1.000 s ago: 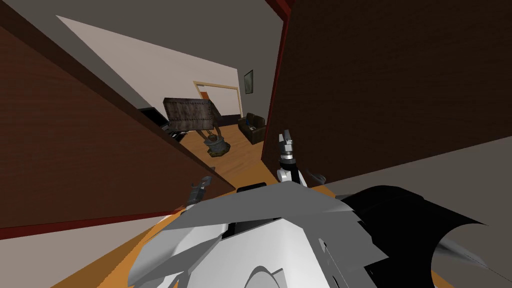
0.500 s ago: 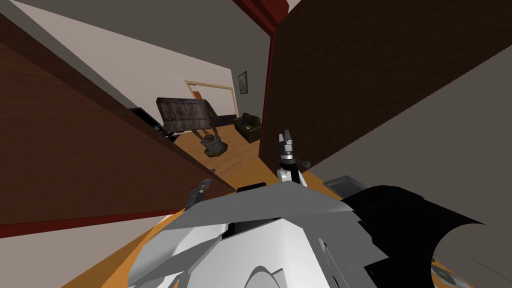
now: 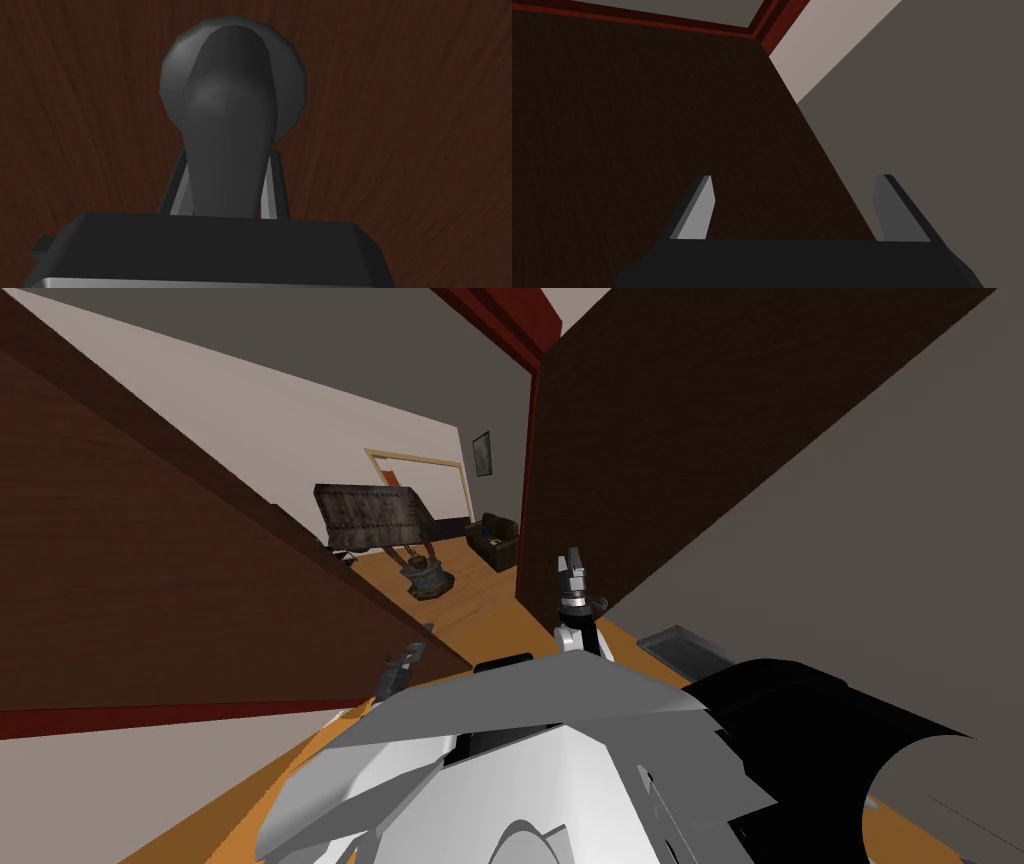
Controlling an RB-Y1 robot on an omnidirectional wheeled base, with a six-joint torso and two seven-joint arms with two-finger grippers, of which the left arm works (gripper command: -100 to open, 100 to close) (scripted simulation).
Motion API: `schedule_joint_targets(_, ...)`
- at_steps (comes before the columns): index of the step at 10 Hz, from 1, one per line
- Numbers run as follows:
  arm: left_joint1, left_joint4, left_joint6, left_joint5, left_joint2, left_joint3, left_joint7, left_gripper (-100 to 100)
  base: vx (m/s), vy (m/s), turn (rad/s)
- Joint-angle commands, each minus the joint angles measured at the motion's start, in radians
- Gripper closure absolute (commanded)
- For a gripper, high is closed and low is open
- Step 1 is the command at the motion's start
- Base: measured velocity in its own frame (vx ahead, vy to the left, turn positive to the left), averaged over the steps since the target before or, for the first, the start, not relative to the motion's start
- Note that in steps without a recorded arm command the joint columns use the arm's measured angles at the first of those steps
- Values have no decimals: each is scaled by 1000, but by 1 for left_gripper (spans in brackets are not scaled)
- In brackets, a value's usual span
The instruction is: Pull the door open
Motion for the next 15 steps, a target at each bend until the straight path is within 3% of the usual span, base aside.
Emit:
schedule_joint_targets(1,-15,-3,19,3,-6,-18,-7,100,-185,17,-48)
schedule_joint_targets(10,-190,66,97,46,-23,-111,-46,100,-193,35,-46)
schedule_joint_targets(11,-190,66,97,46,-23,-111,-46,100,-134,49,-31)
schedule_joint_targets(14,-255,91,126,62,-28,-146,-61,100,-176,71,-55)
schedule_joint_targets(15,-263,94,130,64,-29,-150,-62,100,-184,79,-59)
